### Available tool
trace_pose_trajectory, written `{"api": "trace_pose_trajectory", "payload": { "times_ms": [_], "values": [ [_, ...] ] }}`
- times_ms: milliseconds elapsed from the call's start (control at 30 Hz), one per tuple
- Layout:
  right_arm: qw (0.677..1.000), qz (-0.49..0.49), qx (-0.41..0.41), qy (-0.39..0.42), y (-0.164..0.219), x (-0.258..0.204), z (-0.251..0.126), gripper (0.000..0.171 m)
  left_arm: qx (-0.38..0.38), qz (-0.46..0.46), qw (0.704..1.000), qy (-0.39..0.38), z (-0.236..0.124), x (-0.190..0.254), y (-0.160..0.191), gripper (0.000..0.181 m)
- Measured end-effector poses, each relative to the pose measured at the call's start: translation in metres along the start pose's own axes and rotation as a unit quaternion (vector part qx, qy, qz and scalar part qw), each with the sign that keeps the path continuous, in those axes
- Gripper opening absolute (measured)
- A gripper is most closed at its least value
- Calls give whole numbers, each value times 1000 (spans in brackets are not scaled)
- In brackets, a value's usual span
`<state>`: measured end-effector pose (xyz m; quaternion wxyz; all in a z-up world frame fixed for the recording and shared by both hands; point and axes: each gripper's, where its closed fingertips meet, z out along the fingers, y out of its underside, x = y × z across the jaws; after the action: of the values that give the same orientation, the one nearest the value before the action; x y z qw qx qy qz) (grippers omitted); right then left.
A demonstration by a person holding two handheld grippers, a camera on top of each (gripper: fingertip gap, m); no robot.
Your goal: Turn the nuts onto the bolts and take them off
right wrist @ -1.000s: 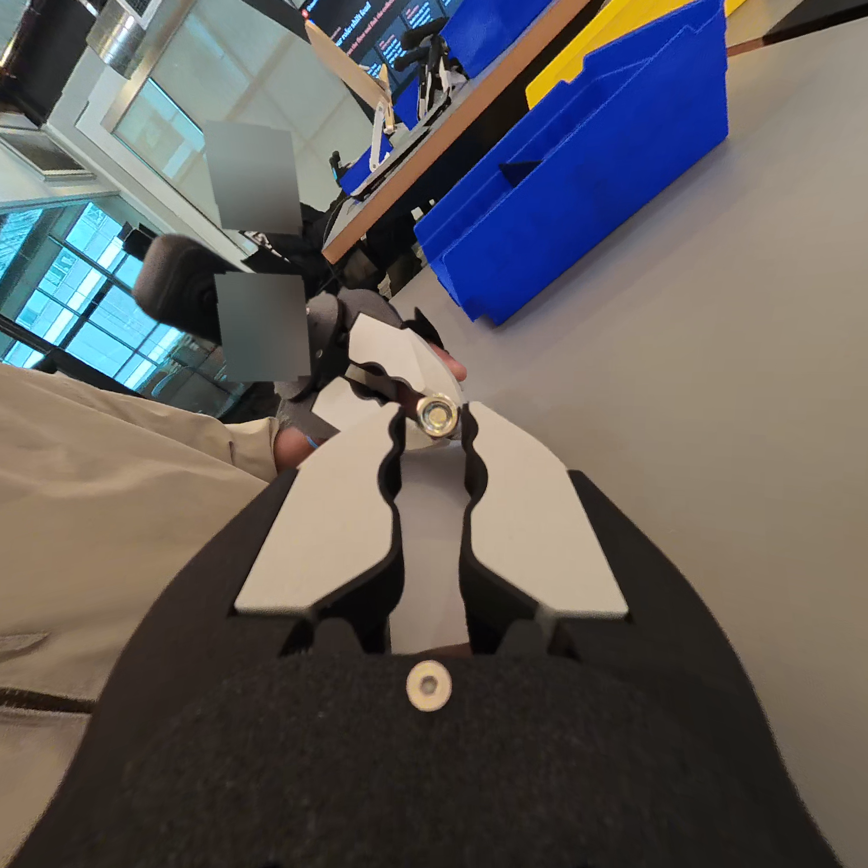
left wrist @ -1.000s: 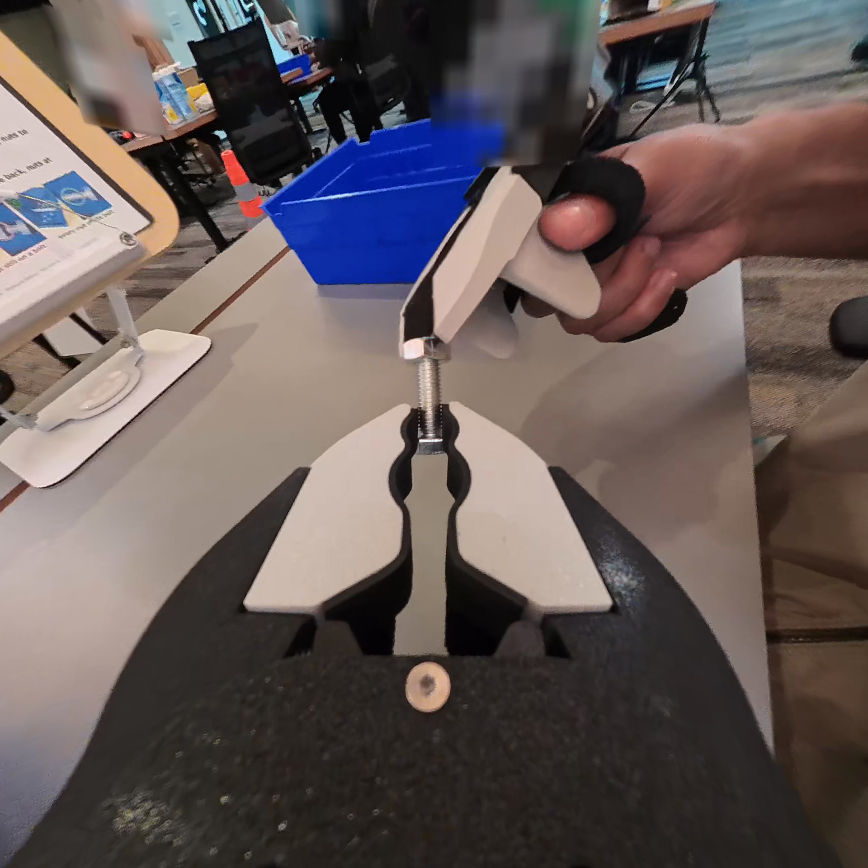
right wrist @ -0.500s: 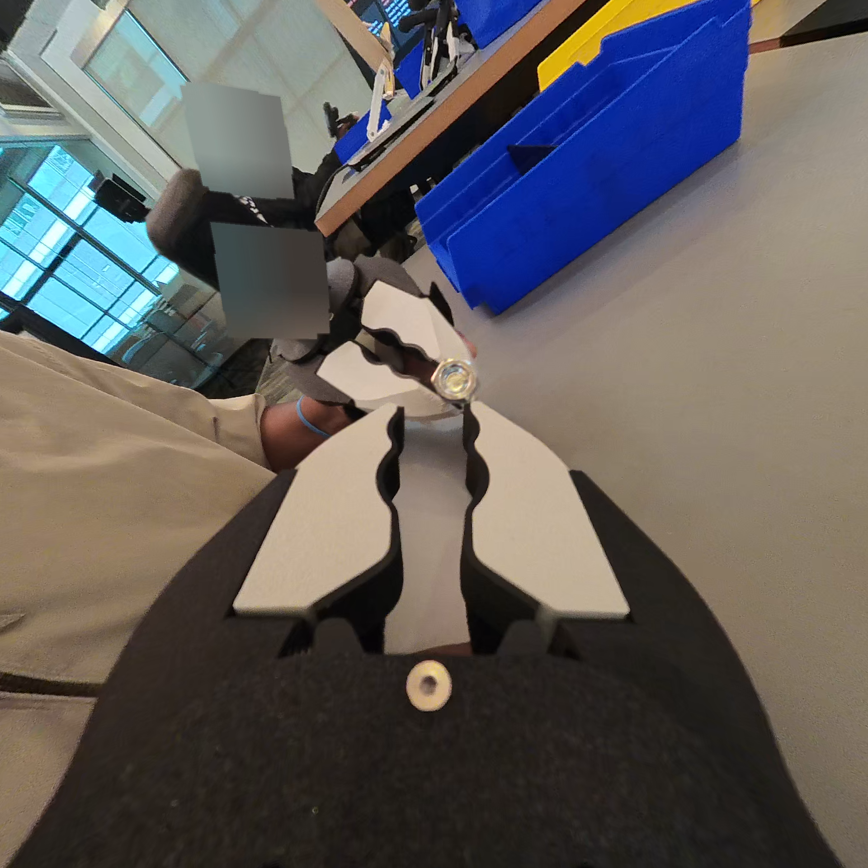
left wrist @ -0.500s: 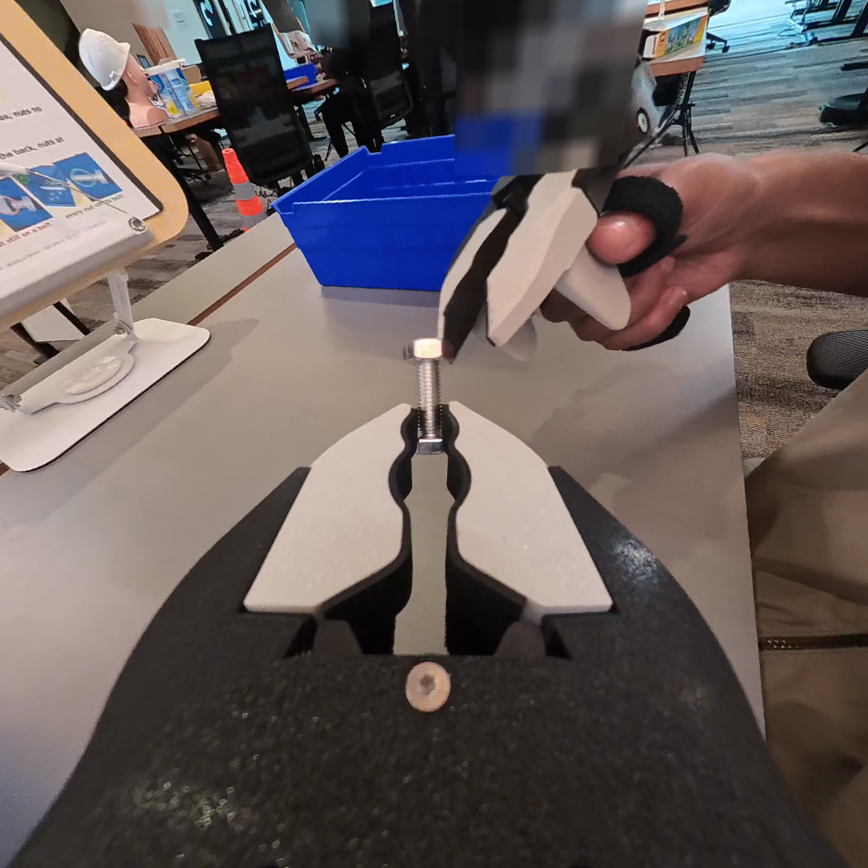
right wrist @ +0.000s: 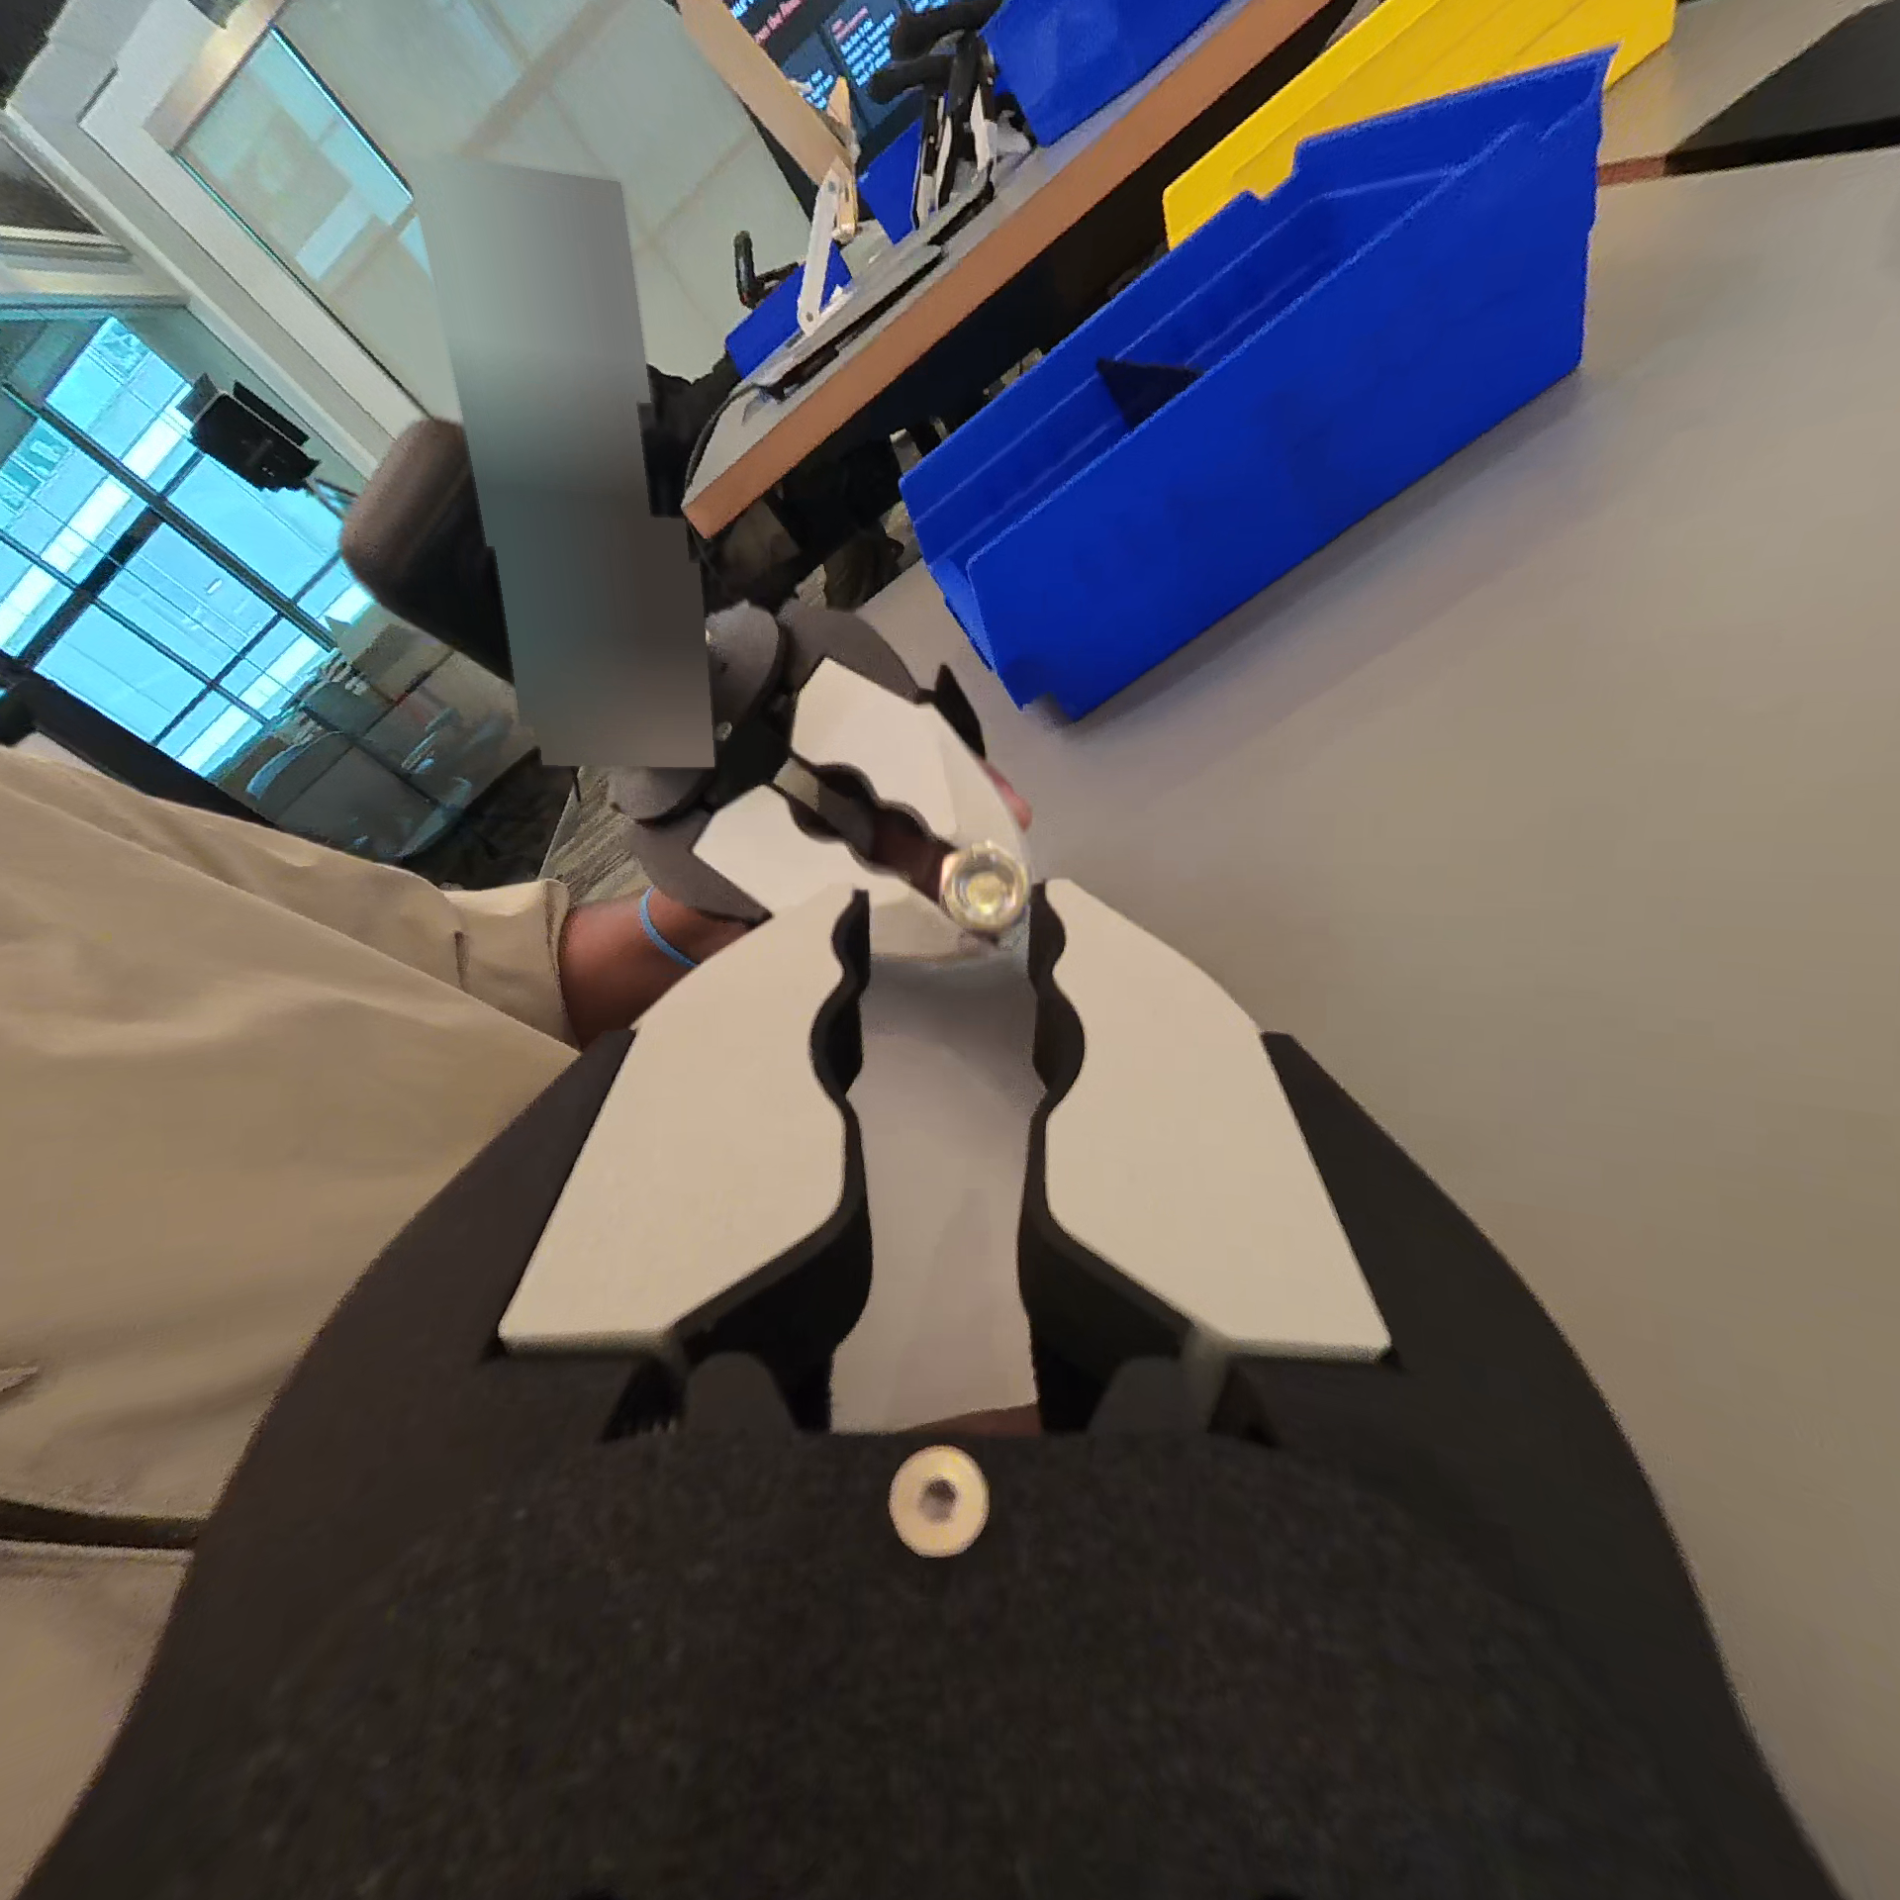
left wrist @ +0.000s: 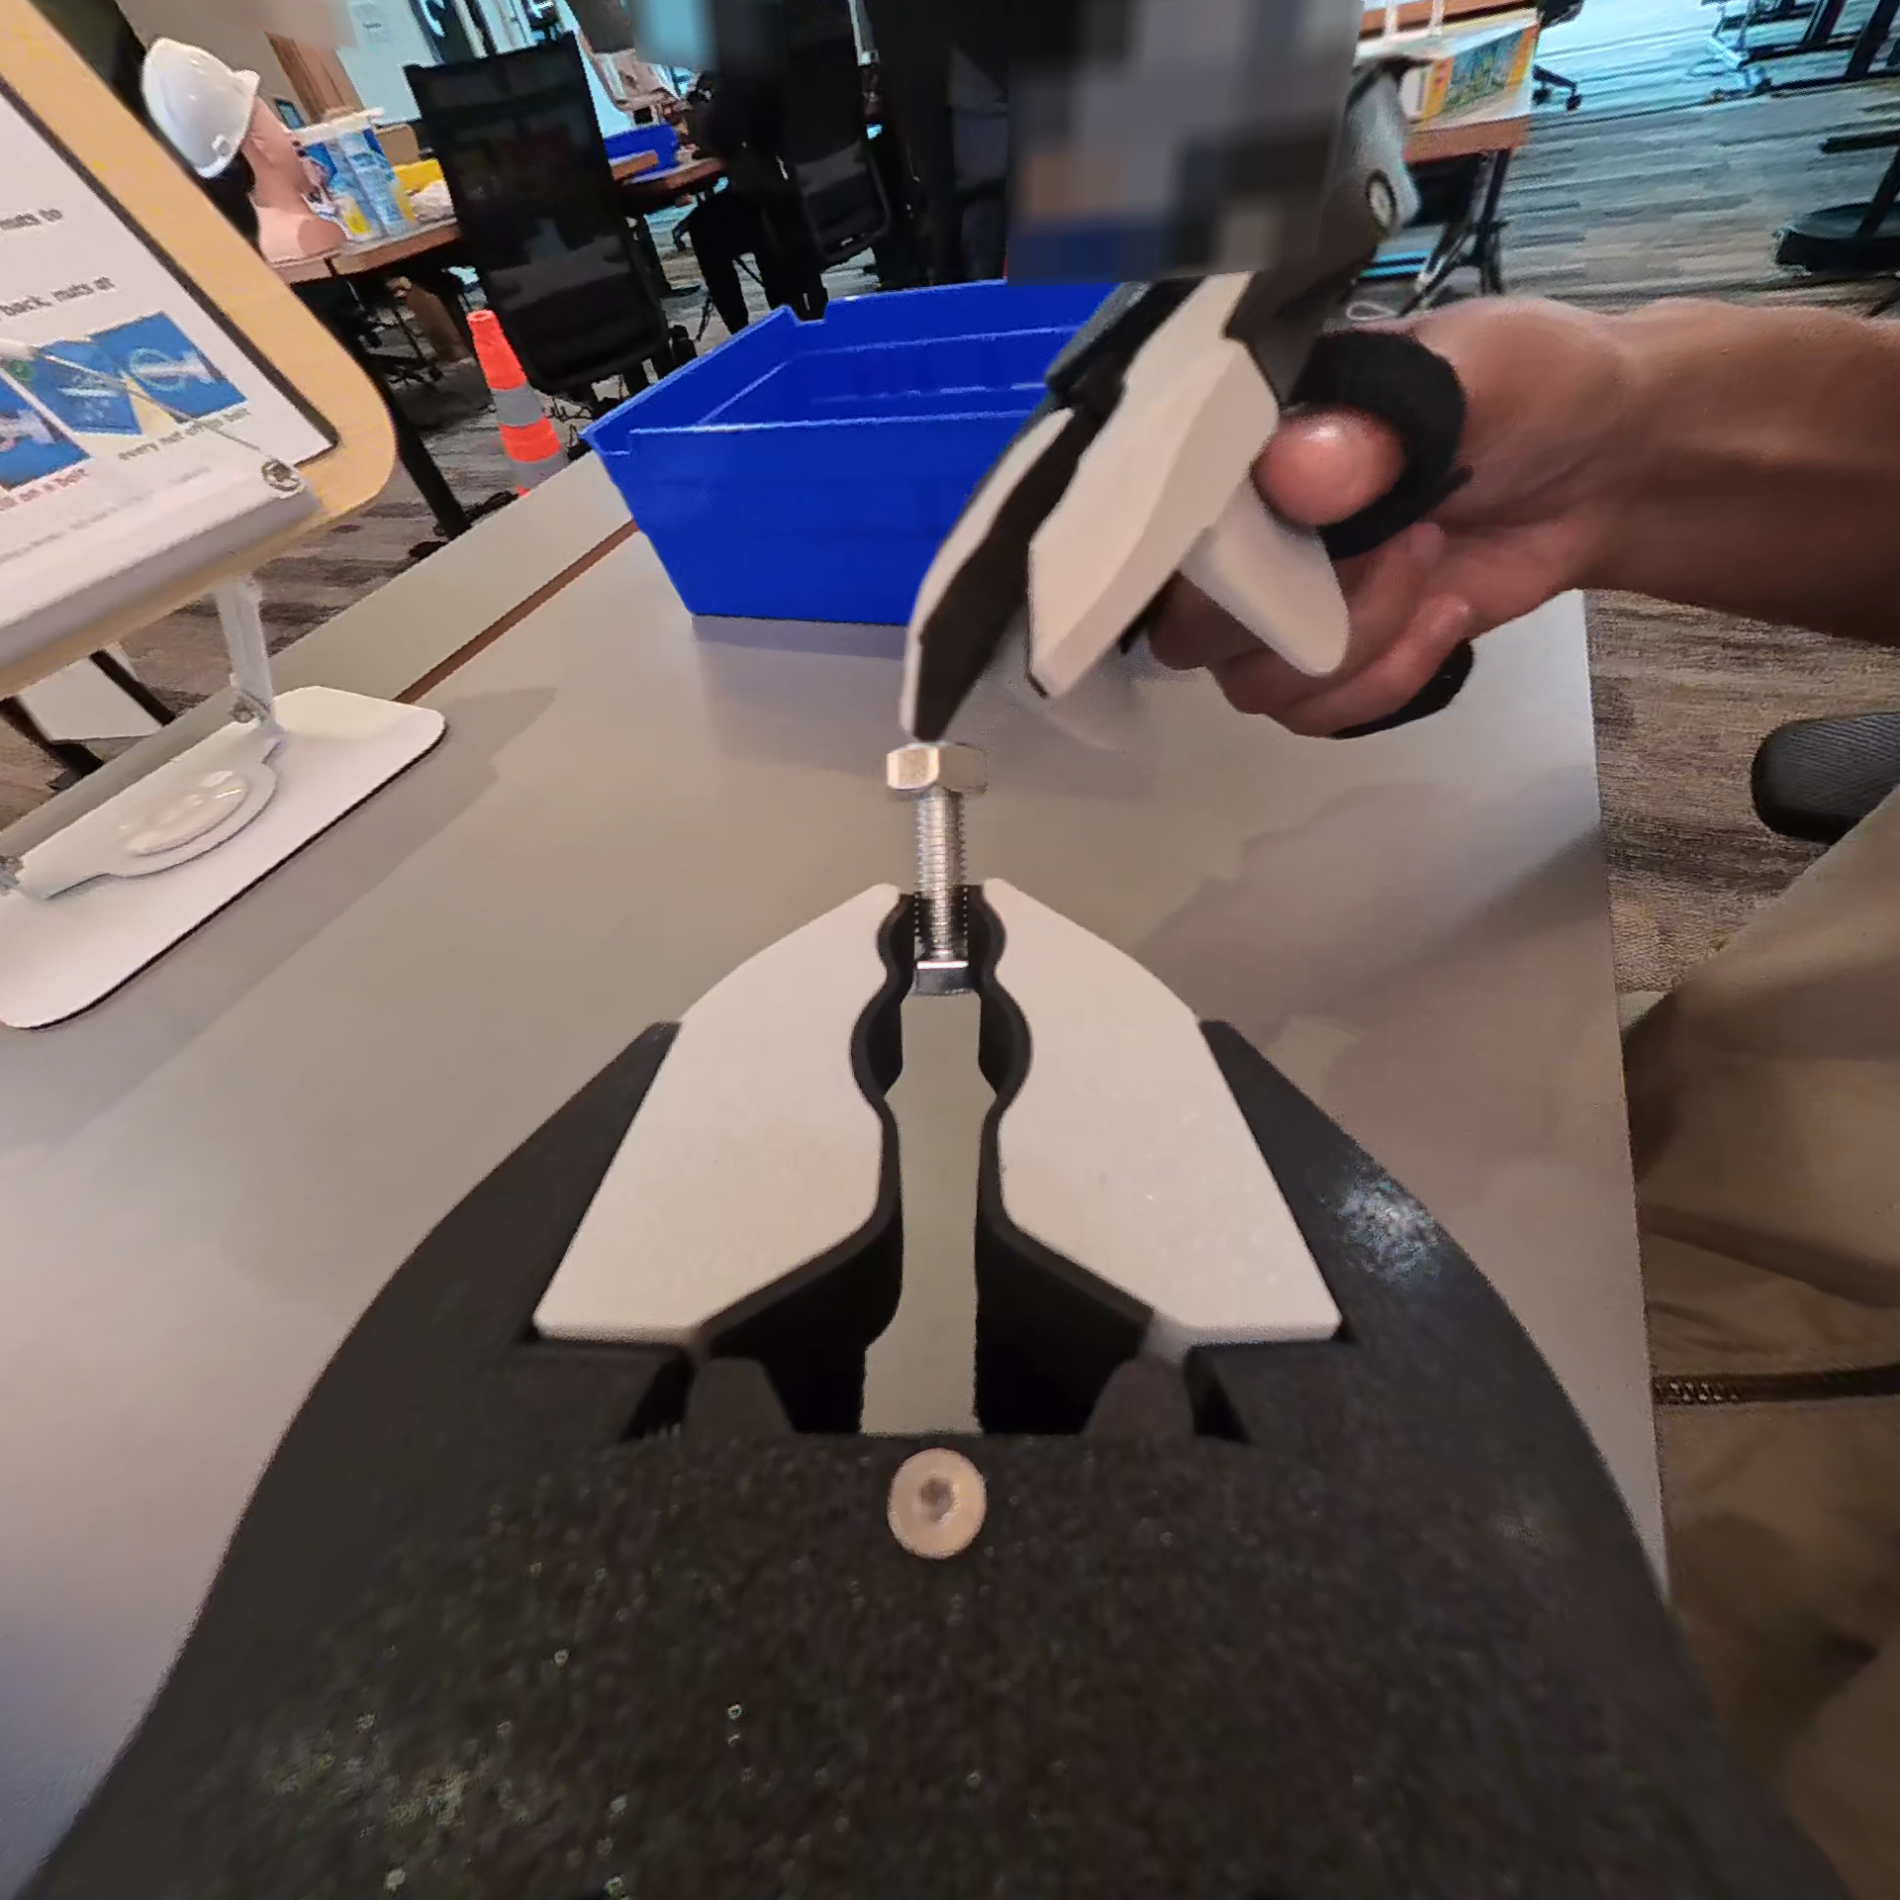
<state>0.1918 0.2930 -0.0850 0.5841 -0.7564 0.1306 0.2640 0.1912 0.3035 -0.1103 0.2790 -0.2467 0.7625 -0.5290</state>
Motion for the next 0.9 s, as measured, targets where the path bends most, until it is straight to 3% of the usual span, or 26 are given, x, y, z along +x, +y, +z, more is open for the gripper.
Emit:
{"api": "trace_pose_trajectory", "payload": {
  "times_ms": [267, 367, 467, 567, 767, 900],
  "values": [
    [1000, -19, -12, 0, 7, -7, 4, 27, -10, 4, 1000, 3, 1, 1, 3, 9],
    [1000, -28, 2, 1, 0, -8, -2, 36, -9, 9, 1000, 11, 3, 7, 2, 9],
    [996, -87, 14, -2, -10, -16, -5, 40, -6, 3, 1000, 26, 4, 13, 1, 9],
    [988, -154, -32, 3, 1, -17, 1, 46, 4, -4, 999, 40, 3, 18, -4, 9],
    [982, -171, -81, -4, 18, -15, 3, 41, 21, -15, 999, 38, -4, 13, -13, 9],
    [977, -207, -46, -5, 3, -24, -3, 44, 11, -11, 999, 41, -3, 14, -8, 9]
  ]
}}
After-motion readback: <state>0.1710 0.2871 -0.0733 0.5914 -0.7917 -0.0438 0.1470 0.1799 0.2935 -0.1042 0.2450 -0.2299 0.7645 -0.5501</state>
